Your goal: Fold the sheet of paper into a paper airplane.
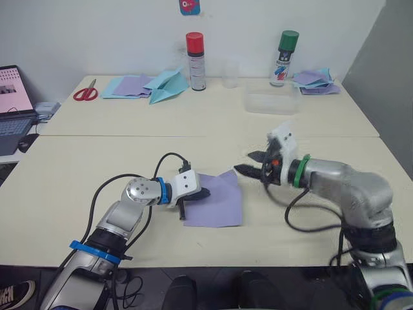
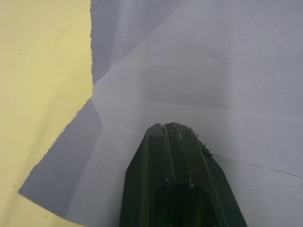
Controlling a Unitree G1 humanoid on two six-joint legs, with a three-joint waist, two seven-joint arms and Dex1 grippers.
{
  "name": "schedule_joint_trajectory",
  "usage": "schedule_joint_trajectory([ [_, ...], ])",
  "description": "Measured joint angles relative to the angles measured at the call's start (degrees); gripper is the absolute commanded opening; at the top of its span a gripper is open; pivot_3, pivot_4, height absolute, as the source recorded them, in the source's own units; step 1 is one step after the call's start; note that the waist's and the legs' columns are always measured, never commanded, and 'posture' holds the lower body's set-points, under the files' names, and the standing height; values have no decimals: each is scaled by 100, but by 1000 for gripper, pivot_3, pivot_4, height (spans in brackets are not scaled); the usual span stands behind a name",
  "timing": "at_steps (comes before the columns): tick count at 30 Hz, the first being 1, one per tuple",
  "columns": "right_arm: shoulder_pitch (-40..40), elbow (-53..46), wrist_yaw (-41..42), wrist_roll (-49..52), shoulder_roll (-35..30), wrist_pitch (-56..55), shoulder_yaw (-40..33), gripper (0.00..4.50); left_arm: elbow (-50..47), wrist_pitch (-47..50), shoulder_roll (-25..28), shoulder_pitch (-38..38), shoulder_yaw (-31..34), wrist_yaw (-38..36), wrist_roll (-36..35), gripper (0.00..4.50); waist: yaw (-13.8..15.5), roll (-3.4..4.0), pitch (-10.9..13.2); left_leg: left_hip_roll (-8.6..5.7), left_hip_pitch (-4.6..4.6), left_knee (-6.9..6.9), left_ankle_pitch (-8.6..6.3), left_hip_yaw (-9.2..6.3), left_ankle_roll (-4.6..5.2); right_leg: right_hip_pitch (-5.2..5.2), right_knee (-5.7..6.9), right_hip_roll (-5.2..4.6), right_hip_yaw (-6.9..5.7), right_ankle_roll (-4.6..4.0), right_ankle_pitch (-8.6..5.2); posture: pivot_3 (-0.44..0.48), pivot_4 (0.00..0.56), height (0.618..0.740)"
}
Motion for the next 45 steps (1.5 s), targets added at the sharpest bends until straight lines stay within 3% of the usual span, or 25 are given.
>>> schedule_joint_trajectory([
  [6,215,774,287,-1038,523,-1636,1070,133,79,-61,4,-14,6,4,0,0,-1,-1,-1,1,5,3,1,1,-1,2,5,0,0,9,5,0,150,740],
  [7,206,981,212,-1199,680,-1755,1175,53,83,-82,6,-8,7,3,0,0,-1,-1,-1,1,6,3,1,1,-1,3,6,0,0,8,5,0,150,740],
  [14,90,2362,-218,-2075,1204,-2190,1413,53,91,-182,11,12,5,13,0,0,2,-2,-1,2,4,2,1,8,-1,2,5,0,4,7,5,0,150,740],
  [18,84,2651,-283,-2269,1251,-2568,1346,53,90,-167,-12,76,42,100,-24,0,2,-1,-4,3,12,2,1,8,-1,5,6,0,6,7,5,0,150,740],
  [21,176,2667,-283,-2326,1276,-2672,1289,53,91,-24,-102,168,165,236,-115,0,1,-3,-7,4,18,2,1,6,-1,10,9,0,4,7,5,0,150,740],
  [28,299,2599,-326,-2378,1456,-2586,1167,53,652,701,-351,-2,1009,1403,-194,0,0,-3,-10,6,23,0,1,7,-1,11,11,0,6,7,5,0,150,740],
  [40,441,2661,-791,-2436,1608,-2611,730,53,286,878,-635,246,1114,1829,-164,0,12,-5,-13,3,18,-1,0,14,-2,13,2,-3,11,5,4,0,150,740],
  [45,441,2643,-795,-2448,1677,-2619,756,53,157,808,-824,426,1879,2286,-565,0,-3,-21,-4,11,2,-2,0,9,-2,-1,2,-3,7,6,4,0,150,740],
])
